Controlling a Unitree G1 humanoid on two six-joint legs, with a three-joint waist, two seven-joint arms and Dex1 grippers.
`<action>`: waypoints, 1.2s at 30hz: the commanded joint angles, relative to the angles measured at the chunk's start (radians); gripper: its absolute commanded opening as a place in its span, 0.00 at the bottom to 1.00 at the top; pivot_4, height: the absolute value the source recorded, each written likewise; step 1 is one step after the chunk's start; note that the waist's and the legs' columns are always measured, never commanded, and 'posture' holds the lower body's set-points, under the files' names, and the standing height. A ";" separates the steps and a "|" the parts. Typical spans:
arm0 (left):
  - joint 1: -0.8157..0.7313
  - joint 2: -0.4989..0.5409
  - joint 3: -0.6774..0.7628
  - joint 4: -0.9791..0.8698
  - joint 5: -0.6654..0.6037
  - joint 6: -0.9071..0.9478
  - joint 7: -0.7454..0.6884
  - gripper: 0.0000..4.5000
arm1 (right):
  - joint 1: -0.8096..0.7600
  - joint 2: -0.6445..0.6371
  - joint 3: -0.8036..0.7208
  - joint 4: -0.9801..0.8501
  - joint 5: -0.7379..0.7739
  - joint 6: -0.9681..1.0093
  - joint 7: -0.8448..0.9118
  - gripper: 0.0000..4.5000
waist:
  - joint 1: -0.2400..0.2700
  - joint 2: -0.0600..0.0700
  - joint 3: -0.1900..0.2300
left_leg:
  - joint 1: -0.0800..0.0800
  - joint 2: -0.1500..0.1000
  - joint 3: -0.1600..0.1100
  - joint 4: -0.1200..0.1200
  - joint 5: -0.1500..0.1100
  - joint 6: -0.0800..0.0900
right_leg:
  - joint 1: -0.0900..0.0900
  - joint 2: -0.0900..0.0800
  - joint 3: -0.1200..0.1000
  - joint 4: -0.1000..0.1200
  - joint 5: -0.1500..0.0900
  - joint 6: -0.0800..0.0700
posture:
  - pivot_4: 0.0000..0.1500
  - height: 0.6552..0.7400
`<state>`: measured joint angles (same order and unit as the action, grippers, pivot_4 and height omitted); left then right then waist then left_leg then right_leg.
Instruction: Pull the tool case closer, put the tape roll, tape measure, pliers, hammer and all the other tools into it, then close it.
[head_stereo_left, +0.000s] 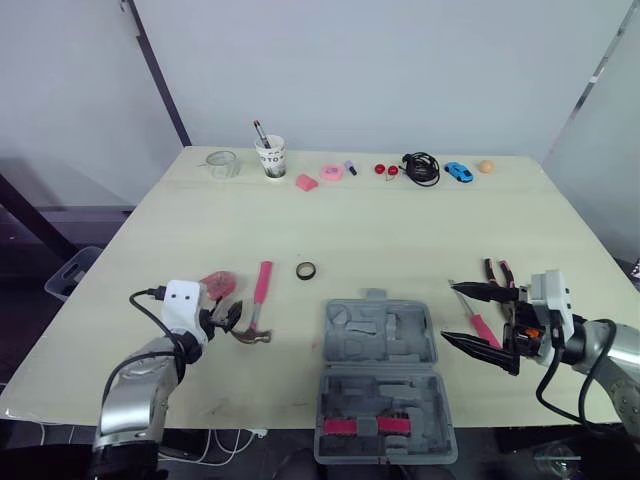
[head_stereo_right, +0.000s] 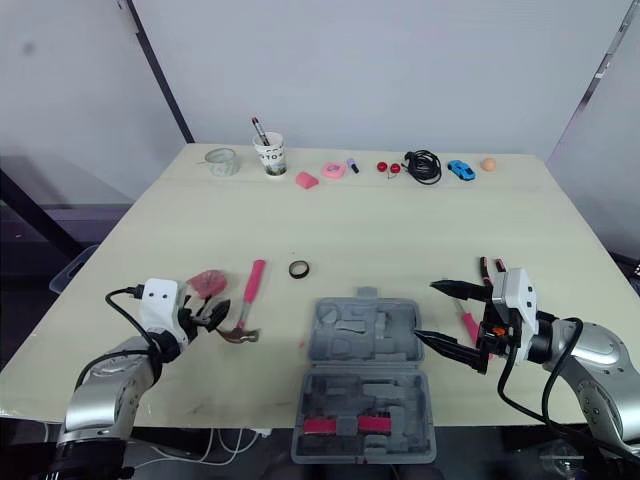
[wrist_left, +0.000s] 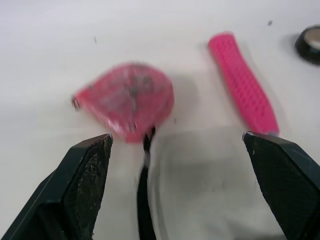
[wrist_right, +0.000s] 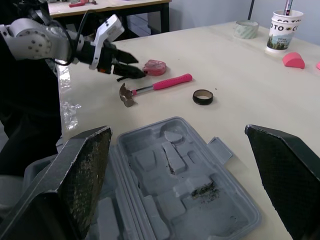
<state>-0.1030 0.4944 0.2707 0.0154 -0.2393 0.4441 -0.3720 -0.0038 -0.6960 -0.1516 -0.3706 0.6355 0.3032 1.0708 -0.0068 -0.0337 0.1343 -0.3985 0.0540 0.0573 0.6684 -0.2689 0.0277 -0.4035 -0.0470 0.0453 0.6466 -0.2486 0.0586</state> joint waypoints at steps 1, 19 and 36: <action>-0.057 0.038 -0.030 -0.033 0.003 -0.005 -0.048 0.99 | 0.004 0.009 -0.018 0.007 -0.002 -0.033 0.007 1.00 | 0.000 0.000 0.000 | 0.000 0.000 0.000 0.000 0.000 0.000 | 0.000 0.000 0.000 0.000 0.000 0.000 | 1.00 1.00; -0.577 0.222 -0.591 0.355 0.329 -0.150 -0.572 0.99 | 0.014 0.029 -0.041 0.054 -0.041 -0.110 -0.015 1.00 | 0.011 0.000 0.002 | -0.001 -0.001 0.002 0.000 0.000 0.000 | 0.001 0.001 -0.001 0.000 0.000 0.000 | 1.00 1.00; -1.044 0.029 -0.962 0.921 0.764 -0.496 -0.808 0.99 | 0.002 0.001 -0.055 0.042 -0.048 -0.089 -0.022 1.00 | 0.021 0.001 0.004 | -0.003 -0.001 0.001 0.001 0.000 0.000 | 0.001 0.004 0.000 -0.002 0.000 0.001 | 1.00 1.00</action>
<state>-1.1233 0.5243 -0.6792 0.9181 0.4966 -0.0333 -1.1825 0.0042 -0.6823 -0.1743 -0.2986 0.5777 0.2168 1.0516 0.0140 -0.0331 0.1380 -0.4016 0.0526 0.0580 0.6699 -0.2688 0.0280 -0.4029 -0.0426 0.0458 0.6443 -0.2489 0.0591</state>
